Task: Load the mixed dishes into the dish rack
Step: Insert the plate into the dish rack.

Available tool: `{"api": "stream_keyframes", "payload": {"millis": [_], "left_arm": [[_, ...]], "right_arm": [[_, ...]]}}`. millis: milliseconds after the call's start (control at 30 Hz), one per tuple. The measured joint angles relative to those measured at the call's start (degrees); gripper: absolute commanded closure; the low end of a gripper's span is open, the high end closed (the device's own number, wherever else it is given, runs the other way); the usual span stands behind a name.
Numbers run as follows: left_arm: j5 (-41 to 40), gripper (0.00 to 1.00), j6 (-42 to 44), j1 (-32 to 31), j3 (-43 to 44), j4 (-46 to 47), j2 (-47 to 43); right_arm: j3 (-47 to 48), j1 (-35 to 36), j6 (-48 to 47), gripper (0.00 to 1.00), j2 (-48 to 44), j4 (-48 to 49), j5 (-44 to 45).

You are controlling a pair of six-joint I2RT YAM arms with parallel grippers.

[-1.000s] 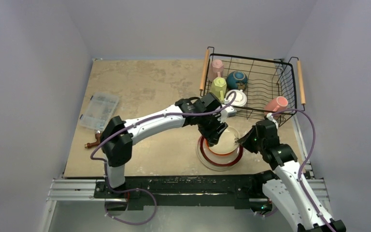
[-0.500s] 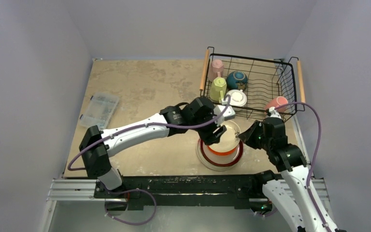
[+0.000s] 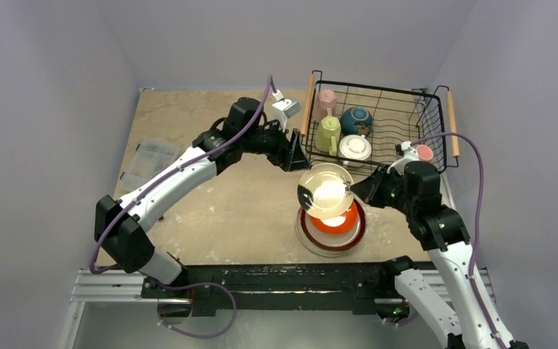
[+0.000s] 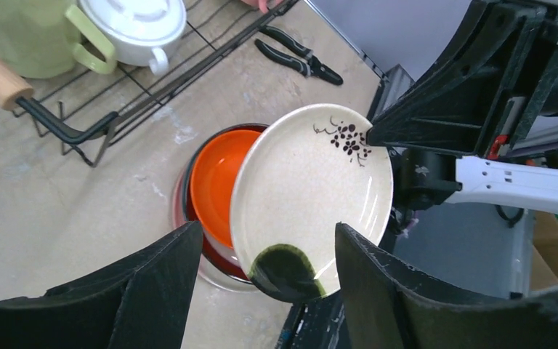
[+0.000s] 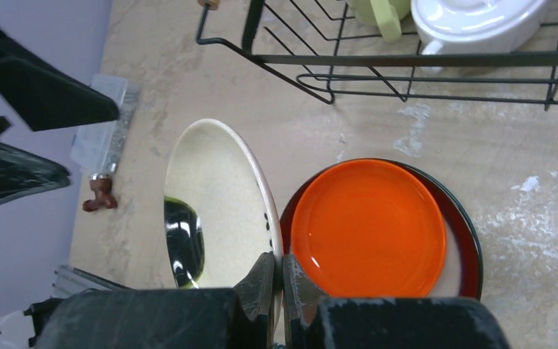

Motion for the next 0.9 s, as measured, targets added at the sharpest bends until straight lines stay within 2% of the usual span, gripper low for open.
{"api": "stream_keyframes", "payload": {"millis": [267,400,467,533,600,667,733,767,833,900], "left_arm": [[10.97,0.38,-4.48,0.66,1.25,0.48,6.93],[15.10,0.45,-5.90,0.66,1.25,1.40,7.89],[17.97,0.52,-7.52,0.66,1.25,3.37,8.11],[20.81,0.64,-9.49,0.66,1.22,6.21,8.55],[22.67,0.79,-10.99,0.66,1.22,8.31,9.07],[23.78,0.99,-11.69,0.66,1.18,9.51,9.44],[23.98,1.00,-11.61,0.66,1.09,10.08,9.46],[23.96,1.00,-11.43,0.68,1.09,10.23,9.46],[22.99,1.00,-10.73,0.68,0.70,10.10,8.85],[18.99,1.00,-8.39,0.37,-0.50,9.14,6.78]], "right_arm": [[4.22,0.00,-2.21,1.00,-0.61,2.16,-3.28],[4.74,0.00,-2.67,1.00,-1.27,2.62,-4.13],[5.16,0.00,-2.82,1.00,-1.40,2.78,-4.24],[5.46,0.00,-2.99,1.00,-1.36,3.15,-4.26],[5.60,0.00,-3.06,1.00,-1.36,3.23,-4.26],[5.62,0.00,-3.34,1.00,-1.33,3.23,-4.22],[5.79,0.00,-3.80,1.00,-1.22,2.99,-4.22],[5.99,0.07,-4.09,0.94,-1.16,3.10,-4.22],[6.54,0.11,-4.90,0.72,-0.74,2.64,-4.17],[7.43,0.20,-5.70,0.58,0.52,1.42,-3.63]]}}
